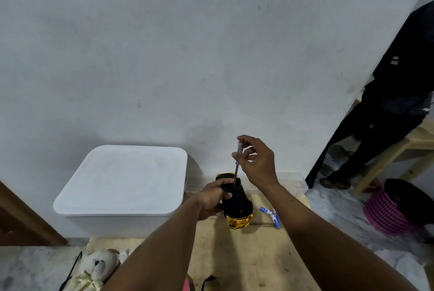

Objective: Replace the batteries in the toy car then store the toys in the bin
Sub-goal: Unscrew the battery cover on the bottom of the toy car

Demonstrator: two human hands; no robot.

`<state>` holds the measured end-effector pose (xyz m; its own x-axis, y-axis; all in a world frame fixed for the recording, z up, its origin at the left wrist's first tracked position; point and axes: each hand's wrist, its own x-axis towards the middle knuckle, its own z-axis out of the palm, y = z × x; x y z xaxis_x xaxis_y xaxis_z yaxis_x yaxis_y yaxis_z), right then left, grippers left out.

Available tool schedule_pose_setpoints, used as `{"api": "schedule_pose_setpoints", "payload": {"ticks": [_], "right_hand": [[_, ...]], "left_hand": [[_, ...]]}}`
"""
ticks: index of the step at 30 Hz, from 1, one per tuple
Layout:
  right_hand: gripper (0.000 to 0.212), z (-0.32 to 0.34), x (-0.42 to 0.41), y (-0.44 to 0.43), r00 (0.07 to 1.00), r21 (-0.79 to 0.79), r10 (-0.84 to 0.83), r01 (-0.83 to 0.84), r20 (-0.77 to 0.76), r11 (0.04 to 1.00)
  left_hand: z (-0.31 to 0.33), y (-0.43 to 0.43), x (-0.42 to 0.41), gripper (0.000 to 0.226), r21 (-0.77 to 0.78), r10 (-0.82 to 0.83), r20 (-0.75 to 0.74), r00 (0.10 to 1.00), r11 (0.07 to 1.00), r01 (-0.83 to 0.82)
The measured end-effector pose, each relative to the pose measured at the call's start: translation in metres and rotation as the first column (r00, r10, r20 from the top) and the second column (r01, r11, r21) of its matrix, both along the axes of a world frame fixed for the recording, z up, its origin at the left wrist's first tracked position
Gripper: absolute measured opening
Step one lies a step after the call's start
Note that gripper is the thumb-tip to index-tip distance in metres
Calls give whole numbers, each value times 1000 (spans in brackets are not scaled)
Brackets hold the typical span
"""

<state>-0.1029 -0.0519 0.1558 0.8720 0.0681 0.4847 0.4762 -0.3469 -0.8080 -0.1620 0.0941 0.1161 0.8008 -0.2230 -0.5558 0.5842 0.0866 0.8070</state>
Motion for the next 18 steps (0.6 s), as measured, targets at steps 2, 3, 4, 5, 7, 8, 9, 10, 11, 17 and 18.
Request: {"api": "schedule_pose_setpoints", "payload": {"ticks": [2, 3, 4, 5, 7, 8, 9, 10, 11, 17, 18], "right_hand": [[40, 0, 1, 1, 1000, 10, -6, 6, -8, 1000], [39, -1, 2, 1, 1000, 15, 1, -1, -13, 1000], [38, -2, 2, 1, 1000, 14, 11, -11, -19, 1000], [39, -2, 1, 1, 1000, 7, 19, -19, -24, 1000], [40, -2, -2, 2, 999, -7, 29, -29, -29, 1000], [38, -1, -2, 3, 999, -10, 26, -27, -30, 1000], [35, 1, -3, 4, 999, -15, 13, -14, -33, 1000], [32, 3, -3, 4, 999, -18, -2, 1, -39, 1000], [30, 5, -3, 5, 999, -11, -10, 9, -45, 1000], [30, -1, -4, 2, 994, 66, 25, -18, -102, 998], [31, -2, -5, 2, 994, 66, 32, -25, -108, 997]], "left_hand": [[-1, 1, -1, 47, -9, 0, -6, 1000, 1000, 0], [-1, 2, -1, 47, -11, -2, -7, 1000, 1000, 2], [-1, 2, -2, 47, -14, -2, -7, 1000, 1000, 2], [-1, 2, -2, 47, -16, -4, -5, 1000, 1000, 4], [-1, 1, -2, 47, -18, -10, 0, 1000, 1000, 10], [-1, 0, -1, 47, -22, -11, -1, 1000, 1000, 11], [-1, 0, -2, 47, -24, -12, -3, 1000, 1000, 12], [-2, 0, -2, 47, -26, -12, -5, 1000, 1000, 12], [-4, 1, -1, 47, -27, -11, -7, 1000, 1000, 10], [-8, 3, 1, 46, -29, 12, -4, 1000, 1000, -12], [-8, 3, 1, 46, -21, 16, -2, 1000, 1000, -16]]}}
